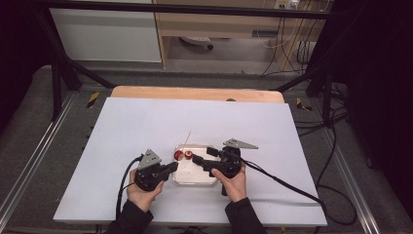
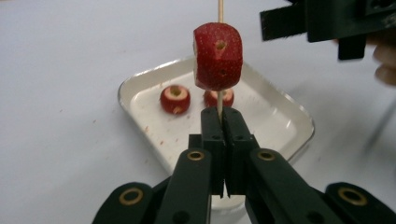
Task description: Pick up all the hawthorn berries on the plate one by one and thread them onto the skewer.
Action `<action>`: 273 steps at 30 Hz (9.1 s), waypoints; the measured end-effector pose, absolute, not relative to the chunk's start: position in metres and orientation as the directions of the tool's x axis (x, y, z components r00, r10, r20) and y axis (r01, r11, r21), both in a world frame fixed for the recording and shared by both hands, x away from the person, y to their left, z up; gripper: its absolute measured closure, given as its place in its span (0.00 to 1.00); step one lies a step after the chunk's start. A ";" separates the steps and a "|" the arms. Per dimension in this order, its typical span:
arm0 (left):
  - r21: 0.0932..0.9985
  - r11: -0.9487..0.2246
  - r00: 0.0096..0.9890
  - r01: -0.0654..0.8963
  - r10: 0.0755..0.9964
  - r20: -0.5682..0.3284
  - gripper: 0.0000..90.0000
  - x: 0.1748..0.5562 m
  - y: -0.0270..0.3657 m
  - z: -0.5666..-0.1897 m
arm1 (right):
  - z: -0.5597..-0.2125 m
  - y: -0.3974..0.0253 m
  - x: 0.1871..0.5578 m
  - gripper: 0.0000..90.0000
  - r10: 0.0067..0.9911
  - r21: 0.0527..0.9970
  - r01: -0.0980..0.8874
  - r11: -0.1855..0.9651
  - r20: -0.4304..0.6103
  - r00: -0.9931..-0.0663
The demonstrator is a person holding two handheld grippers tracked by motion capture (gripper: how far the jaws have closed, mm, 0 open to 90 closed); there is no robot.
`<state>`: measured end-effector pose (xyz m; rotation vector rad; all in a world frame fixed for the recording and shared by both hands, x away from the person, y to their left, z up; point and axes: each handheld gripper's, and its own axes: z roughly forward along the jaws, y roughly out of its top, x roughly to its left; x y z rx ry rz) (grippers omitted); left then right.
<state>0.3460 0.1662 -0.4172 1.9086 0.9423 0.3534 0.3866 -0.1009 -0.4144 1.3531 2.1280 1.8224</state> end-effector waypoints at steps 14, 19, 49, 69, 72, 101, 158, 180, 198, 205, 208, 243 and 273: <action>0.801 -0.349 0.683 0.486 0.723 -0.100 0.98 0.334 0.206 -0.427 | -0.398 -0.108 0.408 0.13 0.668 0.721 0.576 0.384 0.213 -0.713; 0.797 -0.352 0.684 0.491 0.722 -0.102 0.98 0.333 0.211 -0.429 | -0.390 -0.097 0.421 0.14 0.628 0.636 0.565 0.526 0.158 -0.762; 0.781 -0.391 0.704 0.486 0.706 -0.085 0.98 0.333 0.215 -0.436 | -0.409 -0.042 0.471 0.57 0.526 0.346 0.533 0.772 0.123 -0.842; 0.783 -0.394 0.704 0.482 0.705 -0.078 0.98 0.333 0.214 -0.436 | -0.407 -0.042 0.471 0.68 0.544 0.354 0.555 0.752 0.143 -0.827; 0.786 -0.391 0.704 0.479 0.706 -0.079 0.98 0.332 0.214 -0.435 | -0.400 -0.043 0.468 0.68 0.564 0.381 0.573 0.726 0.149 -0.812; 0.797 -0.390 0.707 0.461 0.704 -0.065 0.98 0.327 0.209 -0.433 | -0.404 -0.092 0.420 0.69 0.590 0.718 0.682 0.136 0.494 -0.638; 0.784 -0.242 0.633 0.572 0.737 -0.235 0.98 0.323 0.165 -0.431 | -0.427 -0.079 0.401 0.69 0.515 0.817 0.413 -0.403 0.575 -0.636; 0.785 -0.232 0.626 0.575 0.743 -0.239 0.98 0.324 0.165 -0.431 | -0.433 -0.075 0.400 0.69 0.511 0.818 0.423 -0.389 0.574 -0.639; 0.815 -0.186 0.610 0.549 0.756 -0.238 0.98 0.325 0.158 -0.430 | -0.434 -0.074 0.396 0.69 0.492 0.800 0.450 -0.398 0.600 -0.631; 0.824 -0.142 0.588 0.548 0.767 -0.259 0.98 0.320 0.150 -0.431 | -0.433 -0.074 0.395 0.69 0.476 0.770 0.464 -0.438 0.636 -0.607; 0.825 -0.123 0.582 0.552 0.765 -0.275 0.98 0.320 0.149 -0.430 | -0.431 -0.074 0.395 0.70 0.474 0.769 0.462 -0.442 0.637 -0.608; 0.862 -0.080 0.575 0.500 0.775 -0.262 0.99 0.311 0.144 -0.430 | -0.431 -0.074 0.397 0.70 0.400 0.681 0.496 -0.539 0.725 -0.561; 0.868 -0.142 0.610 0.476 0.764 -0.210 0.99 0.333 0.152 -0.424 | -0.436 -0.072 0.386 0.65 0.450 0.750 0.547 -0.371 0.661 -0.600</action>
